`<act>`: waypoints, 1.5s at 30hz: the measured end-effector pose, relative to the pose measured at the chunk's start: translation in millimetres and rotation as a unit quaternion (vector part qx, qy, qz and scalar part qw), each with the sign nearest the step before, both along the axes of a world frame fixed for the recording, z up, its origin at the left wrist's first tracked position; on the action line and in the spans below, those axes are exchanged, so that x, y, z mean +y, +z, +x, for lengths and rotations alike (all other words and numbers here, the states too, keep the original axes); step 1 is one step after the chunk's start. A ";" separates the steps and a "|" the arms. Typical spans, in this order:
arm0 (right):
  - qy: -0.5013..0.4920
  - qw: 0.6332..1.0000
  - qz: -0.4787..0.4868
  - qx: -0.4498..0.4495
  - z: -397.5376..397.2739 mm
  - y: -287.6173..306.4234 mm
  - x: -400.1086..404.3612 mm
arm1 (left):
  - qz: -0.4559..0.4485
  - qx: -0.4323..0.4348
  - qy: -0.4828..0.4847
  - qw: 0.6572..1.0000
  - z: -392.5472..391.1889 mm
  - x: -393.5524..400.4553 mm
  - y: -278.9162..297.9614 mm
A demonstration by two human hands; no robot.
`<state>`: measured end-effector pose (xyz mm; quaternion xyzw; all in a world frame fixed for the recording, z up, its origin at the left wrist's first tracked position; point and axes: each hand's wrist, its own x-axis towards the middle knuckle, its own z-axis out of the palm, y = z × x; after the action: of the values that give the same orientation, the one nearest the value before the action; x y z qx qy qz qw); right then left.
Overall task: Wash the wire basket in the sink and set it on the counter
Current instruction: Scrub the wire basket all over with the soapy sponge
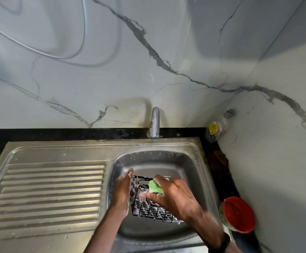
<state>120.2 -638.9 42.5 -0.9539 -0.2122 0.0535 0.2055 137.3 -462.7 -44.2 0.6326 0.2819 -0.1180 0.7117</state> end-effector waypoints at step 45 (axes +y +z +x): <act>0.043 0.958 -0.220 0.180 9.8 -23.7 14.3 | -0.004 -0.087 0.112 0.990 -1.7 -14.0 -9.4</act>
<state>130.0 -624.6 18.8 -0.9401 -0.1952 0.2784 0.0231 135.6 -476.6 -53.7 0.6021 0.2879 0.0170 0.7445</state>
